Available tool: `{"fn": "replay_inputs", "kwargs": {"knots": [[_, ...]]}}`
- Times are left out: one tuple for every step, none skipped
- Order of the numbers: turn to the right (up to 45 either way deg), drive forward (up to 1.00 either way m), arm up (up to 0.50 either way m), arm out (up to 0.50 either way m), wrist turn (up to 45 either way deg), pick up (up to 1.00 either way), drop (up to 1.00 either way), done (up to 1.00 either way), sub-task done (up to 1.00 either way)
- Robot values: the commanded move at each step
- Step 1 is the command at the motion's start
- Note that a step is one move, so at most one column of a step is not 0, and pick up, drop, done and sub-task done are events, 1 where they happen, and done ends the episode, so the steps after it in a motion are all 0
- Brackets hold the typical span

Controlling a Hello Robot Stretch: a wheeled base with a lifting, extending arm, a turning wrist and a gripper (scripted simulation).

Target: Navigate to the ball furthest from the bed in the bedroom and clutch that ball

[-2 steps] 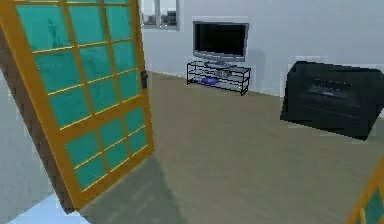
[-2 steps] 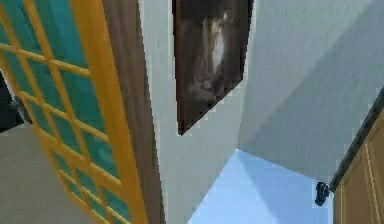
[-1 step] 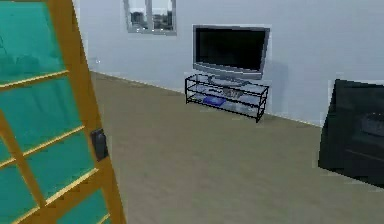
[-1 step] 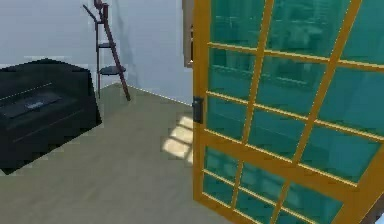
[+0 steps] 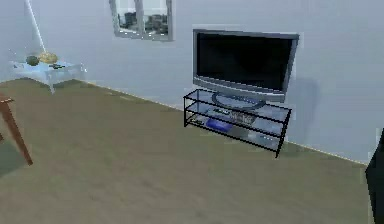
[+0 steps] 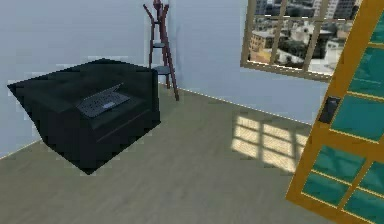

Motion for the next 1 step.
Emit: {"fn": "replay_inputs", "kwargs": {"knots": [[18.0,0.0,0.0,0.0,0.0,0.0,0.0,0.0,0.0]]}}
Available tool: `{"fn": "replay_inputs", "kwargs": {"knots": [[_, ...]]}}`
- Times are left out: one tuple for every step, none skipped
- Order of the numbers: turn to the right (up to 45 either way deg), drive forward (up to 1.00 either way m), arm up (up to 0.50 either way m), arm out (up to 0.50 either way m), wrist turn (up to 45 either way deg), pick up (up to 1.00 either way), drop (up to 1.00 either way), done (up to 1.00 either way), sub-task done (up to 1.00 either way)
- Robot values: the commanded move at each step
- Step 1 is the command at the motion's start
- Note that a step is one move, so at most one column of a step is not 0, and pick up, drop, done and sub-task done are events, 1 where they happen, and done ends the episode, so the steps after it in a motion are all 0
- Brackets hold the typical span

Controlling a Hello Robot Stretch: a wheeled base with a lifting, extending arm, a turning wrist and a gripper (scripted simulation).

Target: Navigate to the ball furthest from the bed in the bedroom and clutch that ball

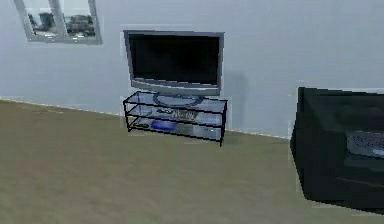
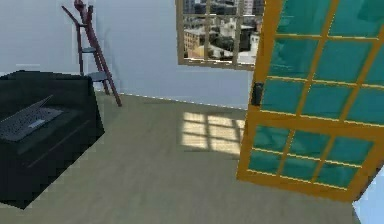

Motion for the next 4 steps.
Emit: {"fn": "replay_inputs", "kwargs": {"knots": [[0.0,0.4,0.0,0.0,0.0,0.0,0.0,0.0,0.0],[-45.0,0.0,0.0,0.0,0.0,0.0,0.0,0.0,0.0],[-9.0,0.0,0.0,0.0,0.0,0.0,0.0,0.0,0.0],[0.0,1.0,0.0,0.0,0.0,0.0,0.0,0.0,0.0]]}}
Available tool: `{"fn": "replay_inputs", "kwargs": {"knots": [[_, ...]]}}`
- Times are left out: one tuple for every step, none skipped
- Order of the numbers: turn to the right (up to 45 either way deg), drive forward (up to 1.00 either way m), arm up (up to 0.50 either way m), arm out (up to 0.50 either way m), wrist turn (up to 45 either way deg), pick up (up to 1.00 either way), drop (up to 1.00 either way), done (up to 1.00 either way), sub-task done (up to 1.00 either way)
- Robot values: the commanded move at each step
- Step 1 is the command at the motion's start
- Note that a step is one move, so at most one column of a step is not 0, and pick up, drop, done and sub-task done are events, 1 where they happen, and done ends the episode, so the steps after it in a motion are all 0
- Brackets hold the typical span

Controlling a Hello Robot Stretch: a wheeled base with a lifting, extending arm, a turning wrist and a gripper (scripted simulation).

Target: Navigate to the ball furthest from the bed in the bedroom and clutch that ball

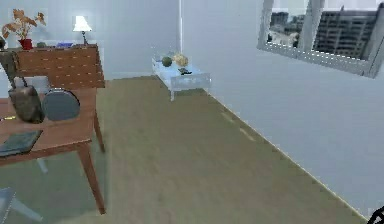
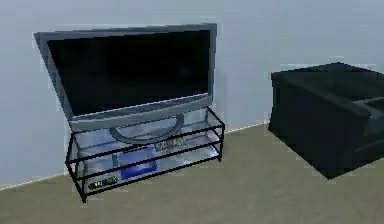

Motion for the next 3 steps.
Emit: {"fn": "replay_inputs", "kwargs": {"knots": [[0.0,0.95,0.0,0.0,0.0,0.0,0.0,0.0,0.0],[-21.0,0.0,0.0,0.0,0.0,0.0,0.0,0.0,0.0],[0.0,1.0,0.0,0.0,0.0,0.0,0.0,0.0,0.0]]}}
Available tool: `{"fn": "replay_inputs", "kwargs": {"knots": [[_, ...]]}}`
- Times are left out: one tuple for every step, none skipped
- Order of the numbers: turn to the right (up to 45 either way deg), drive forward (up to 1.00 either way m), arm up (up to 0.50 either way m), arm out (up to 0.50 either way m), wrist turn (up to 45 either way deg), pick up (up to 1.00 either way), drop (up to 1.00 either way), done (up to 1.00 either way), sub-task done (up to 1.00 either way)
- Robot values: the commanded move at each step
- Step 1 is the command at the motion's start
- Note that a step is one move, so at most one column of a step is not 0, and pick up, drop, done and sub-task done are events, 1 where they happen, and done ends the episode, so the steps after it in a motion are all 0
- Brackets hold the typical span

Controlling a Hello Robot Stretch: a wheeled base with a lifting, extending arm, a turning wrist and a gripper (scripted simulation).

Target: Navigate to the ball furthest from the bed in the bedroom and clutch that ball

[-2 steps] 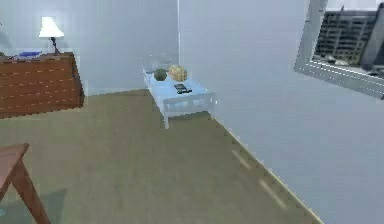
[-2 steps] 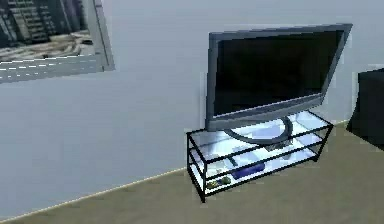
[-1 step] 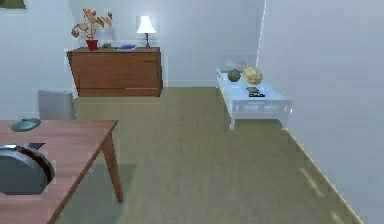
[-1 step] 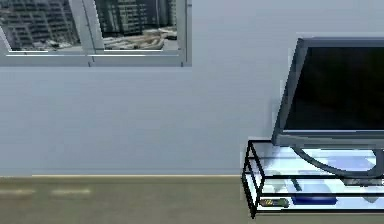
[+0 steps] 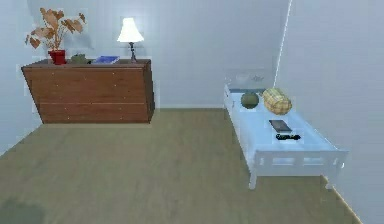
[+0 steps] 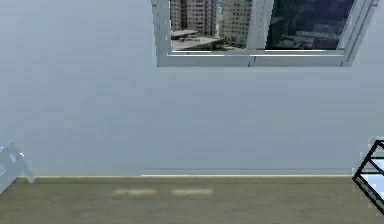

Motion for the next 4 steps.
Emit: {"fn": "replay_inputs", "kwargs": {"knots": [[-3.0,0.0,0.0,0.0,0.0,0.0,0.0,0.0,0.0],[0.0,0.5,0.0,0.0,0.0,0.0,0.0,0.0,0.0],[-3.0,0.0,0.0,0.0,0.0,0.0,0.0,0.0,0.0],[0.0,0.45,0.0,0.0,0.0,0.0,0.0,0.0,0.0]]}}
